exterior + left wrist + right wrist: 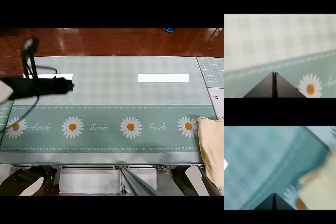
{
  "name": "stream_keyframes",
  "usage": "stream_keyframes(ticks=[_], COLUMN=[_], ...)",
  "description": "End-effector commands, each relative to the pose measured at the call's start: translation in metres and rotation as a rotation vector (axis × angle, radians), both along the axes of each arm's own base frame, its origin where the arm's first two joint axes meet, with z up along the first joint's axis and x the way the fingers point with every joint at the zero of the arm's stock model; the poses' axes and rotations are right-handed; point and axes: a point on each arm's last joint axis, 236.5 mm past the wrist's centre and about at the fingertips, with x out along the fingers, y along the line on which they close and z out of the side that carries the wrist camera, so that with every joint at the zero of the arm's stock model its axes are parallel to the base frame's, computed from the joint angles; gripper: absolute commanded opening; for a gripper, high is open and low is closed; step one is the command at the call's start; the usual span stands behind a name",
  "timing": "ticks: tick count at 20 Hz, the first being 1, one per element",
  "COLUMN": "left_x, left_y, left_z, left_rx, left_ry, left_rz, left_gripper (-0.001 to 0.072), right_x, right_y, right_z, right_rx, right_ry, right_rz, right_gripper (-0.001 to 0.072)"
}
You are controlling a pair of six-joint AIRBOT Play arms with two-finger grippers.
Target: Fold the shirts.
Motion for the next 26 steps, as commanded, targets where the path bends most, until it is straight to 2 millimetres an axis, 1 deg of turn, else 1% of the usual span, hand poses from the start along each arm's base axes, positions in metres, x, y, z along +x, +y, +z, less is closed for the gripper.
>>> stream_keyframes(ticks=[1,2,3,4,5,6,7,8,9,10,11,12,16,26], left_x=[0.039,0.041,0.040,0.035,0.029,0.027,0.026,0.023,0.016,0.008,0.004,0.002,-0.004,-0.003], left_y=[-0.019,-0.034,-0.048,-0.059,-0.060,-0.049,-0.024,0.009,0.035,0.049,0.055,0.057,0.060,0.060], left_z=[0.078,0.088,0.088,0.077,0.054,0.024,-0.014,-0.050,-0.077,-0.096,-0.107,-0.112,-0.115,-0.116], left_rx=[0.034,0.032,0.030,0.042,0.095,0.170,0.257,0.347,0.390,0.391,0.375,0.359,0.389,0.389], left_ry=[-0.138,-0.153,-0.153,-0.125,-0.075,-0.008,0.084,0.181,0.271,0.340,0.381,0.401,0.415,0.414], left_rz=[-0.090,-0.123,-0.156,-0.187,-0.208,-0.186,-0.111,-0.014,0.072,0.115,0.135,0.144,0.097,0.097], left_gripper=[0.0018,0.0018,0.0018,0.0018,0.0018,0.0018,0.0019,0.0019,0.0019,0.0019,0.0019,0.0019,0.0020,0.0019], right_x=[0.107,0.117,0.123,0.126,0.126,0.126,0.124,0.118,0.108,0.101,0.098,0.098,0.100,0.100], right_y=[0.117,0.160,0.195,0.222,0.242,0.248,0.241,0.229,0.219,0.212,0.207,0.206,0.207,0.207], right_z=[0.097,0.087,0.067,0.045,0.017,-0.012,-0.040,-0.068,-0.092,-0.106,-0.114,-0.116,-0.115,-0.115], right_rx=[-0.096,-0.134,-0.185,-0.241,-0.314,-0.383,-0.442,-0.471,-0.473,-0.466,-0.456,-0.455,-0.452,-0.454], right_ry=[-0.388,-0.325,-0.235,-0.141,-0.032,0.078,0.204,0.341,0.461,0.541,0.581,0.586,0.576,0.574], right_rz=[0.388,0.524,0.631,0.713,0.793,0.823,0.809,0.778,0.767,0.766,0.761,0.759,0.752,0.752], right_gripper=[0.0019,0.0020,0.0020,0.0020,0.0020,0.0020,0.0020,0.0020,0.0020,0.0020,0.0020,0.0020,0.0020,0.0020])
